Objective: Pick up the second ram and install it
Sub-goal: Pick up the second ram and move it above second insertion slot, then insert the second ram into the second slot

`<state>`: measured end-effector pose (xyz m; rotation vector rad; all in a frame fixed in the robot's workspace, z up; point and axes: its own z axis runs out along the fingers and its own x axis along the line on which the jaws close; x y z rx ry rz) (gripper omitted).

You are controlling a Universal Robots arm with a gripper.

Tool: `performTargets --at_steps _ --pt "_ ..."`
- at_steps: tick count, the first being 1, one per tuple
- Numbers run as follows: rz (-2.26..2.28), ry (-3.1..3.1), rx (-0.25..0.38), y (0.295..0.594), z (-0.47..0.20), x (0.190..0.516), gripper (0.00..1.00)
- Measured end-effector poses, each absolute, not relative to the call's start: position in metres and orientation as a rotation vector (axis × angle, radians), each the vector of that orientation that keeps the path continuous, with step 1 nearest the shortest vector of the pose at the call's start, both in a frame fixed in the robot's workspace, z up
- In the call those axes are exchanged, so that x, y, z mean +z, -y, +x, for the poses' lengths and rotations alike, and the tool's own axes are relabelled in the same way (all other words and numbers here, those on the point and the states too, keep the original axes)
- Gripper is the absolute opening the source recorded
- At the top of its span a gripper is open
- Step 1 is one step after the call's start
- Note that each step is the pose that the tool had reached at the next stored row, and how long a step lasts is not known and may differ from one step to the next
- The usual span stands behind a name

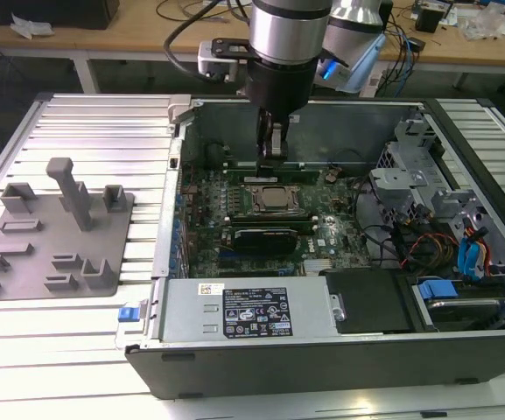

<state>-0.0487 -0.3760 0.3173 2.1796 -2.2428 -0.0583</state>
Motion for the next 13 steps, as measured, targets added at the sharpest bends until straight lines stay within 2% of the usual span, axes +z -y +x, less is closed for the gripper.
performTargets --at_steps 13 --pt "2.180 2.243 -0.058 0.3760 -0.0483 0.3167 0.09"
